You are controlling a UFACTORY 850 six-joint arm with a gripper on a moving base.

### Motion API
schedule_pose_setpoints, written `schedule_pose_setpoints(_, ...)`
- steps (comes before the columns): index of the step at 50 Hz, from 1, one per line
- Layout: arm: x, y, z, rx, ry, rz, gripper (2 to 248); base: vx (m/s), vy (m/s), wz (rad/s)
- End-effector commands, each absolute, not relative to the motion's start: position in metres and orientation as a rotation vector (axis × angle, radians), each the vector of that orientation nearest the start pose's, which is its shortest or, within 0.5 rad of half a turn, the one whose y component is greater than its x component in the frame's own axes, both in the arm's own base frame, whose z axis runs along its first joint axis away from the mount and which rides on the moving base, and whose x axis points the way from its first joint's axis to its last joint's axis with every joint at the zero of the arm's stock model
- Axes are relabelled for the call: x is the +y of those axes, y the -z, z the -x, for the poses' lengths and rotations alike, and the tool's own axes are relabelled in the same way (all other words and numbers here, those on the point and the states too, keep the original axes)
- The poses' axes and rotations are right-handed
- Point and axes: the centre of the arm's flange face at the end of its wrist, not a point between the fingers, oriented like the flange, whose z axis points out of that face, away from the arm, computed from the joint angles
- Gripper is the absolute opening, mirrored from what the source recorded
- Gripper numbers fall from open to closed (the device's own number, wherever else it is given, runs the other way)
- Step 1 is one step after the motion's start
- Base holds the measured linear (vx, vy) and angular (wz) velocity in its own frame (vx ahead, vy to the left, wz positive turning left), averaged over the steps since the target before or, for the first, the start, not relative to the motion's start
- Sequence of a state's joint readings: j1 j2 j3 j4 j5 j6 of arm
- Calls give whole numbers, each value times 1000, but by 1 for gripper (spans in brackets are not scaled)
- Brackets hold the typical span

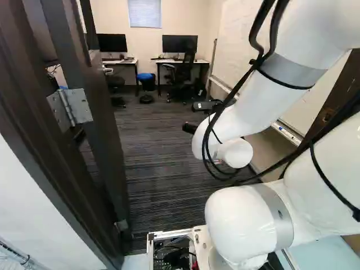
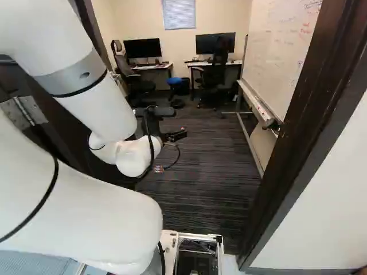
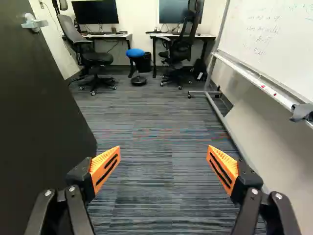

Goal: Open the door and move inside

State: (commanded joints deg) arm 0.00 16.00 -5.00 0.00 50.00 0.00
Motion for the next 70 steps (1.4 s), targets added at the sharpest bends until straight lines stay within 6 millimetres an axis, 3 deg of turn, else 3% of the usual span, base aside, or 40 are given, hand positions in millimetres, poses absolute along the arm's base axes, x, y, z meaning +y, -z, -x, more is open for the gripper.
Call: schedule_pose_setpoints(70,0,-366,-270,0,1824,2558,247,128,-15,-6)
